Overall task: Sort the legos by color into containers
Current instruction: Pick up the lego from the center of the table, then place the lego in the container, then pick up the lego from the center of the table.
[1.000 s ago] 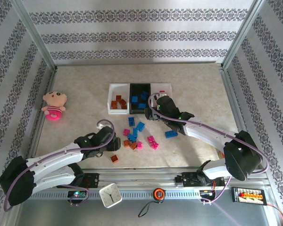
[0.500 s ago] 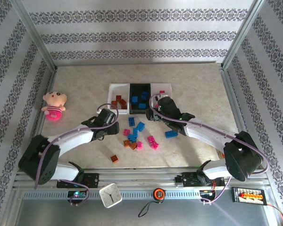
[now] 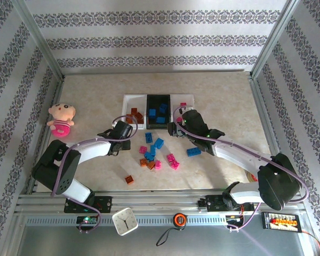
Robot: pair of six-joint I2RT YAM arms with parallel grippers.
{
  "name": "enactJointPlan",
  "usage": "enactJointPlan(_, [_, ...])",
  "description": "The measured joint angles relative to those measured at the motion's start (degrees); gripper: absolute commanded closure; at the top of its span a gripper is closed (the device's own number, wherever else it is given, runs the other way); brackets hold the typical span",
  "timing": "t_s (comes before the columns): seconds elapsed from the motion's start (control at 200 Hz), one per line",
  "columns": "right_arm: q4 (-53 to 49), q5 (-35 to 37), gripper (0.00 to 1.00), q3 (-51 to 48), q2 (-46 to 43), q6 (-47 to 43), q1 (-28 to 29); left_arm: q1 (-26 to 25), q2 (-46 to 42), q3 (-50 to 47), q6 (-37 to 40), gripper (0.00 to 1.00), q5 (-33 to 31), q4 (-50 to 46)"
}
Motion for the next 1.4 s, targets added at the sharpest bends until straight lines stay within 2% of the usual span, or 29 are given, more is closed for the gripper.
enactJointPlan(0.11, [-0.1, -0.7, 0.27, -0.7, -1.0, 0.1, 0.0, 0.0, -4.7, 1.0, 0.0, 0.66, 1.7, -0.6])
enactJointPlan(0.2, [-0.2, -1.0, 0.27, -1.4, -2.4, 0.5, 0.3, 0.0, -5.5, 6.8, 0.0, 0.66, 2.5, -2.4])
enactJointPlan(0.425, [-2.3, -0.7, 0.27, -5.2, -6.9, 1.3, 3.6, 1.8, 7.0, 26.0, 0.6, 0.68, 3.8, -2.8])
enactJointPlan(0.505, [-3.8, -0.4, 0.26, -7.0, -9.0, 1.5, 4.3, 3.1, 12.5, 29.5, 0.7, 0.59, 4.1, -3.0])
enactJointPlan(0.62, [-6.6, 0.7, 0.22, -9.4, -12.5, 2.6, 4.6, 4.5, 18.4, 32.9, 1.3, 0.37, 4.7, -4.2])
enactJointPlan(0.775, [-9.8, 3.0, 0.18, -10.7, -14.9, 4.4, 4.0, 4.9, 18.9, 35.1, 1.1, 0.27, 6.2, -5.1])
enactJointPlan(0.949, [-12.1, 5.5, 0.13, -13.2, -14.5, 7.6, -1.4, 4.8, 9.0, 32.0, 0.6, 0.17, 9.4, -3.7])
enactJointPlan(0.969, [-12.5, 5.7, 0.12, -13.4, -14.1, 7.8, -1.9, 4.8, 7.3, 31.1, 0.3, 0.11, 9.8, -3.3])
enactJointPlan(0.984, [-12.9, 5.9, 0.12, -13.4, -13.8, 8.1, -2.2, 4.7, 6.0, 30.4, 0.2, 0.03, 10.1, -3.1])
enactJointPlan(0.999, [-13.1, 6.1, 0.11, -13.4, -13.4, 8.3, -2.4, 4.7, 4.5, 29.6, -0.3, 0.00, 10.6, -2.4])
enactJointPlan(1.159, [-15.0, 6.6, 0.09, -13.4, -8.7, 9.9, -2.6, 4.4, -5.9, 19.7, -3.2, 0.01, 14.6, 3.1])
enactJointPlan(1.259, [-15.5, 6.5, 0.03, -13.4, -6.0, 10.6, -2.6, 4.4, -8.9, 12.5, -5.2, 0.01, 16.4, 5.6])
enactJointPlan(1.399, [-15.6, 6.4, 0.02, -13.1, -2.6, 10.5, -2.1, 4.4, -11.1, 4.0, -7.7, 0.00, 18.0, 7.6])
